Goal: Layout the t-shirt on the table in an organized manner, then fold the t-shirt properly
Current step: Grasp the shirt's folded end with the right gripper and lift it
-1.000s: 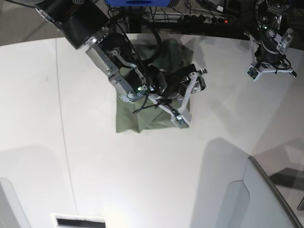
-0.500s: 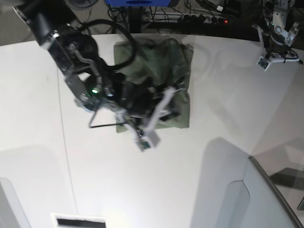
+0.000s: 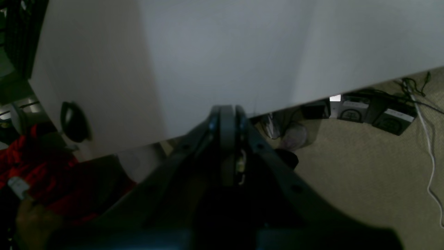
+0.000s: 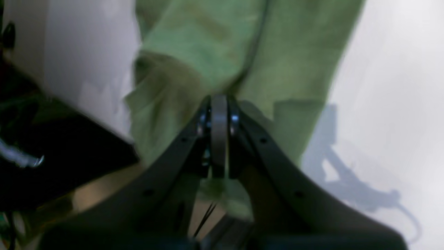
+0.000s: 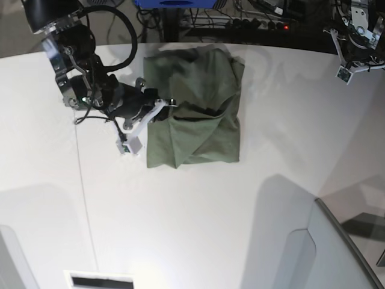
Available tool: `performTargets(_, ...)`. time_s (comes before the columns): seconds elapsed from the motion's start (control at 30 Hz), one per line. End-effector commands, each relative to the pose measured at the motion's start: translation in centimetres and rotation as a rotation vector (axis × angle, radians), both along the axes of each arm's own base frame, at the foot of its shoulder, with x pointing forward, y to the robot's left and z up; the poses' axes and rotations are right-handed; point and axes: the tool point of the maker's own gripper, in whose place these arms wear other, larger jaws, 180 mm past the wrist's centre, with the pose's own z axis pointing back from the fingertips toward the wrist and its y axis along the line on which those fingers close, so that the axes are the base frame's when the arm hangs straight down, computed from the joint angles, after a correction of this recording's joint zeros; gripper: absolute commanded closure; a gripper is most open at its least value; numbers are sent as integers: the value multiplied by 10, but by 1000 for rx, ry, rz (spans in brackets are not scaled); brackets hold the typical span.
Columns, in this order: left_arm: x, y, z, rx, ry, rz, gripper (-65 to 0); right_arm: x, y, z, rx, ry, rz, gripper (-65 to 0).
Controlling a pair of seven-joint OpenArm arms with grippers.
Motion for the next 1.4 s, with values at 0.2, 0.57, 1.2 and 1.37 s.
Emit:
performTargets(0.2, 4, 6, 8, 28, -16, -11, 0, 5, 11, -8, -5, -9, 36, -2)
performTargets(0.57, 4, 6, 8, 26, -17, -8, 0, 34, 32, -9, 19, -1, 23, -2)
performTargets(1.2, 4, 6, 8, 26, -17, -8, 0, 73, 121, 9, 26, -104, 235, -2)
performTargets(1.37, 4, 7, 8, 27, -16, -8, 0, 72, 147, 23, 74, -130, 292, 0)
